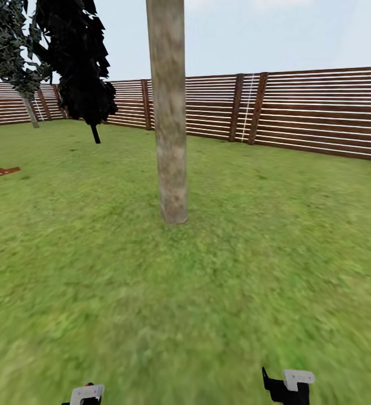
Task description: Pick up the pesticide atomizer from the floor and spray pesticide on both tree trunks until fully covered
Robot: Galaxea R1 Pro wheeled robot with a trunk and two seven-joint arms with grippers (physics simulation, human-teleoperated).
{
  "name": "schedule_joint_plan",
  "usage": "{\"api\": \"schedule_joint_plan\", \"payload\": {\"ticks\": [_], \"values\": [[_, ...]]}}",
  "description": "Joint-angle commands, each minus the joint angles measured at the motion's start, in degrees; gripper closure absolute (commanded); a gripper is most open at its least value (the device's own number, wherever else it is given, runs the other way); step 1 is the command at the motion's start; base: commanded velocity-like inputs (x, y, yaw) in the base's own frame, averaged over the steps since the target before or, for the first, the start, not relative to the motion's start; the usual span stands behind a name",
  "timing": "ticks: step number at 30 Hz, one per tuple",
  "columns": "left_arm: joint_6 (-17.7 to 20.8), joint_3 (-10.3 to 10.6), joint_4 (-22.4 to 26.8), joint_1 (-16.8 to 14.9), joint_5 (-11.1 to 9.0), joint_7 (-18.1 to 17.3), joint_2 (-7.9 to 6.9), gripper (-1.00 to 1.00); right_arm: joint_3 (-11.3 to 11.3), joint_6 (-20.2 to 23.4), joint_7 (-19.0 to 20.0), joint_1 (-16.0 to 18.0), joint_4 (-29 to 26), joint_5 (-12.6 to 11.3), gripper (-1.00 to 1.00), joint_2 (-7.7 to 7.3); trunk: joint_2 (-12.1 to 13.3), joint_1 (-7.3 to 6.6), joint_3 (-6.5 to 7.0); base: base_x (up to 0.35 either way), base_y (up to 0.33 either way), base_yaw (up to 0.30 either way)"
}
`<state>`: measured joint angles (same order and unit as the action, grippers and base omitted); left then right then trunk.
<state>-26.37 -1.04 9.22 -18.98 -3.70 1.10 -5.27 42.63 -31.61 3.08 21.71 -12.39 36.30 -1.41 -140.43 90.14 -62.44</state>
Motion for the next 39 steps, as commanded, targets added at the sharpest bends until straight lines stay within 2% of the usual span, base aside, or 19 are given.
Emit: {"api": "schedule_joint_plan", "payload": {"ticks": [1, 39], "values": [[0.0, 0.0, 0.0, 0.0, 0.0, 0.0, 0.00, 1.00, 0.0, 0.0, 0.0, 0.0, 0.0, 0.0, -1.00, 0.00, 0.0, 0.00, 0.00, 0.339, 0.000, 0.000], [0.0, 0.0, 0.0, 0.0, 0.0, 0.0, 0.00, 1.00, 0.0, 0.1, 0.1, 0.0, 0.0, 0.0, -1.00, 0.00, 0.0, 0.00, 0.00, 0.339, 0.000, 0.000]]}}
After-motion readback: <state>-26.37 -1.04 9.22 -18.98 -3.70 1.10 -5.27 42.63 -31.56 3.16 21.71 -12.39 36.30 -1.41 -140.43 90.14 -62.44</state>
